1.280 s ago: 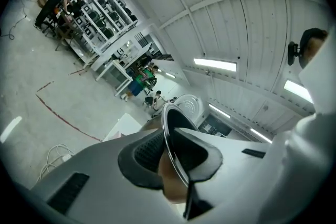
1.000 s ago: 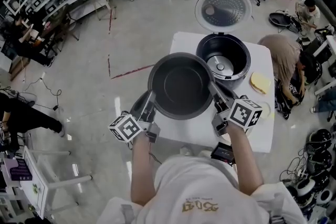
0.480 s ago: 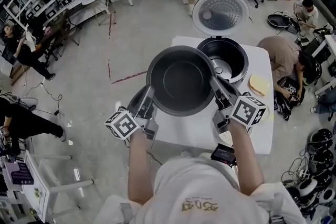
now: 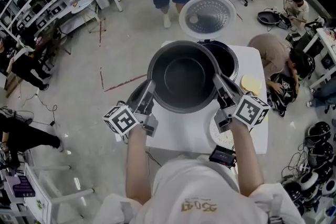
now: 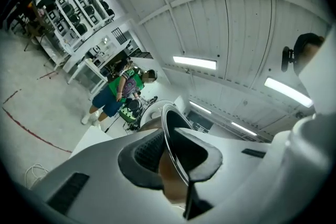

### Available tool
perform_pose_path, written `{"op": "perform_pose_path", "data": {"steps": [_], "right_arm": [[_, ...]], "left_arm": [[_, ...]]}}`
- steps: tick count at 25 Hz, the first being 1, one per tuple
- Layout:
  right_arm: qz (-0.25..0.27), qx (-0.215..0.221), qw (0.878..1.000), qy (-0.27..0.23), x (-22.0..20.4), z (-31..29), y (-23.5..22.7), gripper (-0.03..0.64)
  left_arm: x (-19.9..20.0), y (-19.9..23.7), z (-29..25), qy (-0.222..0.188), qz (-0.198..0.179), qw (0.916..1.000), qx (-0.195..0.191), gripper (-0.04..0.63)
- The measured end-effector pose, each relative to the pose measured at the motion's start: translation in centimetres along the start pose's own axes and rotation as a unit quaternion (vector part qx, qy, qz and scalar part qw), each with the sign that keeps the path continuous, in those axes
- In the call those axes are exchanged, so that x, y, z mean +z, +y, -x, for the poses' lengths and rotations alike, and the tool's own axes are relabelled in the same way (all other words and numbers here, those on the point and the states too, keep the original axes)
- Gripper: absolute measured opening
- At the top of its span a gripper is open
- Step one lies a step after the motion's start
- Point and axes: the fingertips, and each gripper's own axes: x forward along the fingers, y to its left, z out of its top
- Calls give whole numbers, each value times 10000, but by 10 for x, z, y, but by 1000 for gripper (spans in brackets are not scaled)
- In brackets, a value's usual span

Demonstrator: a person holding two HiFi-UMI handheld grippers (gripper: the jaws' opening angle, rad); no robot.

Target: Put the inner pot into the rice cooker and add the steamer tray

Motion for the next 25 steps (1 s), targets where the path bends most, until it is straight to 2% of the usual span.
{"op": "perform_pose_path", "data": {"steps": [6, 25], "right_arm": [[2, -166, 9996, -225, 26, 5, -18, 51], [-257, -562, 9964, -577, 70, -5, -85, 52]], "left_arm": [[0, -8, -36, 104, 9, 9996, -270, 69], [-8, 3, -134, 479, 198, 9968, -613, 69]]}}
